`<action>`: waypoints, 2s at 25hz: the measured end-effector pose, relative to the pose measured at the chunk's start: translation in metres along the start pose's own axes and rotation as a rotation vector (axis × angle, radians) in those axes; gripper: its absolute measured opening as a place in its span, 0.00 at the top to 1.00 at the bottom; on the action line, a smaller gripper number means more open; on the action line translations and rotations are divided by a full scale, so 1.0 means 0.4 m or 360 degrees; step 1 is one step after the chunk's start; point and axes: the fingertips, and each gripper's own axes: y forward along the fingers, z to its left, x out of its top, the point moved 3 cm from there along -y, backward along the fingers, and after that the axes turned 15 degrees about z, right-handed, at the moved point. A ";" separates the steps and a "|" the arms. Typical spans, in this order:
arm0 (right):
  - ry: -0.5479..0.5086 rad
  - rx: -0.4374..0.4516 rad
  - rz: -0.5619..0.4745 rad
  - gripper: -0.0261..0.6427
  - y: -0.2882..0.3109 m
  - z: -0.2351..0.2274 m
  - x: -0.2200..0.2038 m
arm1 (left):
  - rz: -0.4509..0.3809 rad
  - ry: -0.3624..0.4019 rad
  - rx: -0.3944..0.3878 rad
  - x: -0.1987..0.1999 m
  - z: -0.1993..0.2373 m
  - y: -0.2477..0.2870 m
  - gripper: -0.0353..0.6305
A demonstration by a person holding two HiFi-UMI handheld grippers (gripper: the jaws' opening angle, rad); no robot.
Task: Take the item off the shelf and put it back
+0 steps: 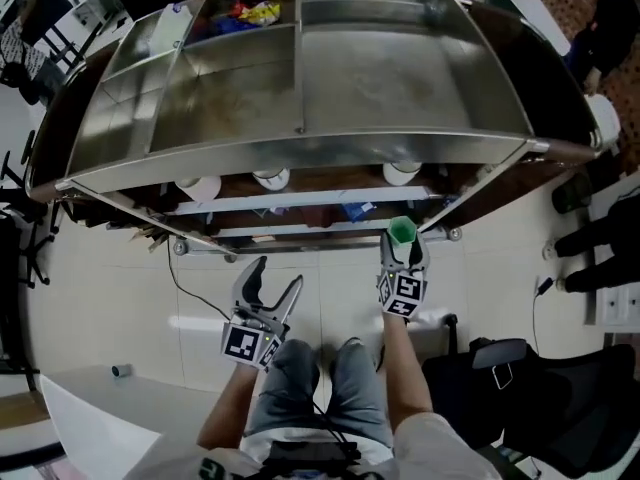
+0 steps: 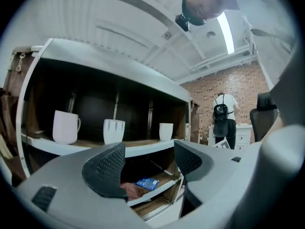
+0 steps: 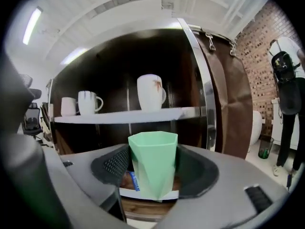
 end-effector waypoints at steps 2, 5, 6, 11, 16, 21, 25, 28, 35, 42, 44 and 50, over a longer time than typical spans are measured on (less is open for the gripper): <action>-0.0017 0.0018 -0.0012 0.48 -0.114 0.032 0.083 | -0.0012 0.0012 -0.0025 0.089 -0.017 -0.047 0.50; -0.0024 0.0045 -0.0042 0.48 -0.291 0.086 0.217 | -0.0022 0.0031 -0.0048 0.222 -0.033 -0.129 0.50; -0.0024 0.0062 -0.0062 0.48 -0.347 0.106 0.262 | -0.0033 0.0031 -0.0052 0.270 -0.037 -0.157 0.50; -0.0034 0.0165 -0.0166 0.48 -0.611 0.209 0.439 | -0.0120 0.0038 -0.0052 0.447 -0.052 -0.310 0.50; -0.0035 0.0306 -0.0187 0.48 -0.825 0.308 0.537 | -0.0196 -0.0047 -0.0052 0.576 -0.094 -0.464 0.50; -0.0051 0.0375 -0.0279 0.48 -0.940 0.361 0.597 | -0.0243 0.0053 0.0018 0.579 -0.085 -0.537 0.50; -0.0068 0.0436 -0.0341 0.48 -0.963 0.382 0.621 | -0.0263 0.0026 0.0041 0.574 -0.096 -0.573 0.50; -0.0065 0.0449 -0.0368 0.48 -0.965 0.386 0.638 | -0.0277 0.0079 0.0074 0.554 -0.094 -0.585 0.50; -0.0020 0.0480 -0.0368 0.48 -0.981 0.404 0.638 | -0.0300 0.0053 0.0107 0.560 -0.094 -0.620 0.50; -0.0033 0.0529 -0.0377 0.48 -0.976 0.416 0.647 | -0.0278 0.0034 0.0143 0.560 -0.087 -0.637 0.50; -0.0038 0.0541 -0.0376 0.47 -0.971 0.419 0.648 | -0.0273 0.0028 0.0153 0.568 -0.087 -0.640 0.50; -0.0049 0.0576 -0.0362 0.47 -0.954 0.421 0.650 | -0.0335 -0.0013 0.0226 0.561 -0.061 -0.646 0.50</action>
